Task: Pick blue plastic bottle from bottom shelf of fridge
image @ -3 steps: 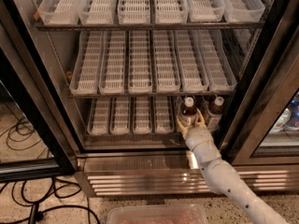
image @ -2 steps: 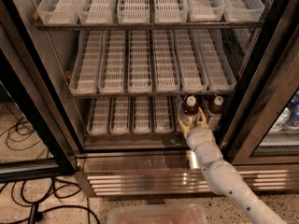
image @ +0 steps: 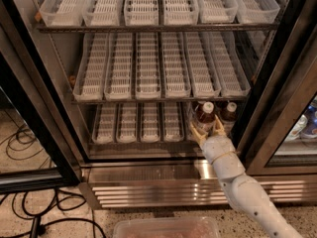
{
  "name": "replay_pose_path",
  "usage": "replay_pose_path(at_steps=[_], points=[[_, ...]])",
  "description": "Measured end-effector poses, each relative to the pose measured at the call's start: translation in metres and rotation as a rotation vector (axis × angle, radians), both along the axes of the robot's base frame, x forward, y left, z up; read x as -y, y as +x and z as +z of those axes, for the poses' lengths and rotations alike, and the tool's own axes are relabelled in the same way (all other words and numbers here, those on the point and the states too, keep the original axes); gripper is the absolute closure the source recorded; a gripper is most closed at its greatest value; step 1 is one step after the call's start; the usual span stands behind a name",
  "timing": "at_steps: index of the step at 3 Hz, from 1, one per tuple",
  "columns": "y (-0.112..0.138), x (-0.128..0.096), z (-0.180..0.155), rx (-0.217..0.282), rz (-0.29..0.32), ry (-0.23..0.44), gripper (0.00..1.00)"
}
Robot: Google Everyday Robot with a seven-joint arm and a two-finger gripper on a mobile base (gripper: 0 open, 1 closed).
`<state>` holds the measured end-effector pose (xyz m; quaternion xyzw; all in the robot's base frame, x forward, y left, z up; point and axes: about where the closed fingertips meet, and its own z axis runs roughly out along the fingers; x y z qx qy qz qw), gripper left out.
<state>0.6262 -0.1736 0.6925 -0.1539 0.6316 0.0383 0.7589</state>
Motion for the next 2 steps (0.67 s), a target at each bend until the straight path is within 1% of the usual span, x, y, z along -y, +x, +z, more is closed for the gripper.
replay_pose_path(at_steps=[1,2], points=[[-0.043,-0.002,0.032,-0.022,0.055,0.071,1.00],[-0.078,-0.002,0.036,-0.115,0.078,0.129,1.00]])
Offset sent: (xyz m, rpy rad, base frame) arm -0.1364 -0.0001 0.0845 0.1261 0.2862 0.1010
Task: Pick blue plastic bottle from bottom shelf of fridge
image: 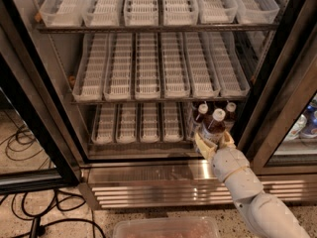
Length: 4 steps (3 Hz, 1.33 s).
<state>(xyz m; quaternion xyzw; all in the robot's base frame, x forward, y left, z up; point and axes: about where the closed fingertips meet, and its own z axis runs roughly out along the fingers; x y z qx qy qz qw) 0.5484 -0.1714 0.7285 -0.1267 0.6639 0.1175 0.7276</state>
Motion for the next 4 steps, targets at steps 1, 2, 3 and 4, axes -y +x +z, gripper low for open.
replay_pose_path(at_steps=[1,2,3,4], points=[[0.000,0.000,0.000,0.000,0.000,0.000,1.00],[0.000,0.000,-0.003,0.000,0.000,0.000,1.00],[0.000,0.000,-0.007,-0.001,0.001,0.000,1.00],[-0.001,0.000,-0.010,-0.002,0.002,0.000,1.00]])
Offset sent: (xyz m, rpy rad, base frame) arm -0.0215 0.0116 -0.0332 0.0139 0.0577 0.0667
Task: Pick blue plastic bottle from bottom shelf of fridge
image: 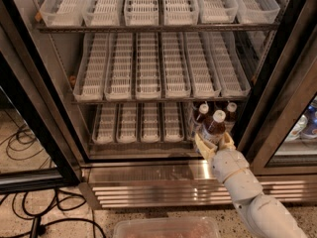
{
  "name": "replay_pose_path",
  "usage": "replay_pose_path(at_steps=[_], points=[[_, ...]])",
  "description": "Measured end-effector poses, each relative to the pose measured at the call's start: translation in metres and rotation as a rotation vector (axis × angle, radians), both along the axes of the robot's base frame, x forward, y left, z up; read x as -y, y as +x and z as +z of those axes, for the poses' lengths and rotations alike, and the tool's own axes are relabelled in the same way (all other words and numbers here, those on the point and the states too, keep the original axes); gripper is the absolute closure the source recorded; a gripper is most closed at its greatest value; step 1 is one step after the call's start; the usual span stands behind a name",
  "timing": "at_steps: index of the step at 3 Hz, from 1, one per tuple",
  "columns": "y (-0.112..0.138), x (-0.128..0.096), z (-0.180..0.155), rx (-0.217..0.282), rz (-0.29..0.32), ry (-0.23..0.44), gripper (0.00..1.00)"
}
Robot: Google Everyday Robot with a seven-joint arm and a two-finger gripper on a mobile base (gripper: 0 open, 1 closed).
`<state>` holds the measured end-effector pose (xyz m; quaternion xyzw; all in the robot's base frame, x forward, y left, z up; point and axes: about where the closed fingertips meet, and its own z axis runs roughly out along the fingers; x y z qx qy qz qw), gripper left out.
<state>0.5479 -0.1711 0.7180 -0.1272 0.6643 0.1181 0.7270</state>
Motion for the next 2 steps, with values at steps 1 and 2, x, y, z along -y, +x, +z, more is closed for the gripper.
replay_pose_path(at_steps=[1,2], points=[[-0.0001,-0.0002,-0.0063,0.000,0.001,0.001,1.00],[-0.0001,-0.0002,-0.0063,0.000,0.001,0.001,1.00]])
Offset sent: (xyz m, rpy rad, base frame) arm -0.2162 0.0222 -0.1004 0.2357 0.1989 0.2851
